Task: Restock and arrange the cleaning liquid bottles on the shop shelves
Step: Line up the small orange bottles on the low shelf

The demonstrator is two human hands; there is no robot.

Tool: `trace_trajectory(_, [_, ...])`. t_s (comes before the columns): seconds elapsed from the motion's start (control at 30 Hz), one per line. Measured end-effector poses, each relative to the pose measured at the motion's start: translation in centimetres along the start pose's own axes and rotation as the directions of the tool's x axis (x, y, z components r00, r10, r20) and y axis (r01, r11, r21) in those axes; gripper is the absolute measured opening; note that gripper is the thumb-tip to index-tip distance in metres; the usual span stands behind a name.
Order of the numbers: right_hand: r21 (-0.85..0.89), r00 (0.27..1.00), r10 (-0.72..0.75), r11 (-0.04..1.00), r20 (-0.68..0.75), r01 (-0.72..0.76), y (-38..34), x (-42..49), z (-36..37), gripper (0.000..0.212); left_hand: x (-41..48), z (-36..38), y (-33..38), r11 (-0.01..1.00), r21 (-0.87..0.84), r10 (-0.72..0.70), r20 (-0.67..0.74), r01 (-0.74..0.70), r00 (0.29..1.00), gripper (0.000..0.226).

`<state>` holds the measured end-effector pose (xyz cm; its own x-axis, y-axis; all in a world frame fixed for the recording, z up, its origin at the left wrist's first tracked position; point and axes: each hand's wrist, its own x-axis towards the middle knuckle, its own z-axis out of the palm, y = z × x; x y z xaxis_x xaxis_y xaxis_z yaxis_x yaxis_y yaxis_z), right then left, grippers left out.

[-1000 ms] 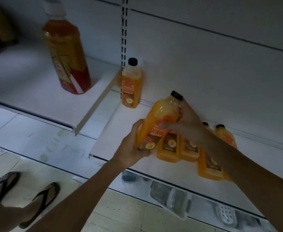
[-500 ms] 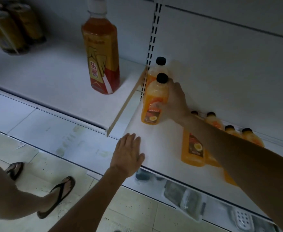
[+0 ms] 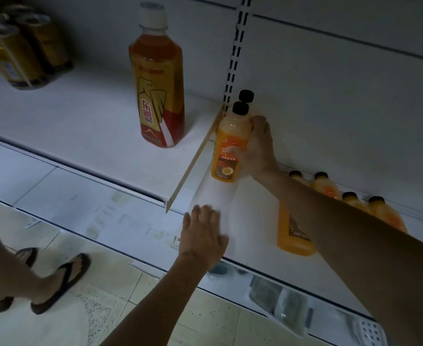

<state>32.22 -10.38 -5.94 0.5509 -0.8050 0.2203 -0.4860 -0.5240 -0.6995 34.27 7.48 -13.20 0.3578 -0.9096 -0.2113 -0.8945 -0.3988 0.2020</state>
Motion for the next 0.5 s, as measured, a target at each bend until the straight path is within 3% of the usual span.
trace_trajectory(0.17, [-0.1, 0.998, 0.005, 0.995, 0.069, 0.002, 0.2, -0.5, -0.8, 0.089, 0.5, -0.8, 0.5, 0.999, 0.019, -0.033, 0.041, 0.033, 0.999, 0.06])
trace_trajectory(0.3, [-0.093, 0.99, 0.118, 0.989, 0.072, -0.111, 2.0, -1.4, -3.4, 0.091, 1.3, -1.9, 1.5, 0.994, 0.001, -0.106, 0.067, 0.106, 0.992, 0.061])
trace_trajectory(0.4, [-0.201, 0.972, 0.206, 0.963, 0.117, -0.18, 5.4, -2.5, -6.2, 0.078, 1.7, -1.9, 2.5, 0.99, -0.108, -0.094, 0.028, 0.096, 0.995, 0.058])
trace_trajectory(0.5, [-0.425, 0.915, 0.369, 0.863, 0.164, -0.272, 9.2, -4.9, -8.2, 0.067, 1.8, -1.2, 4.5, 0.935, -0.346, -0.065, 0.058, 0.081, 0.996, 0.059])
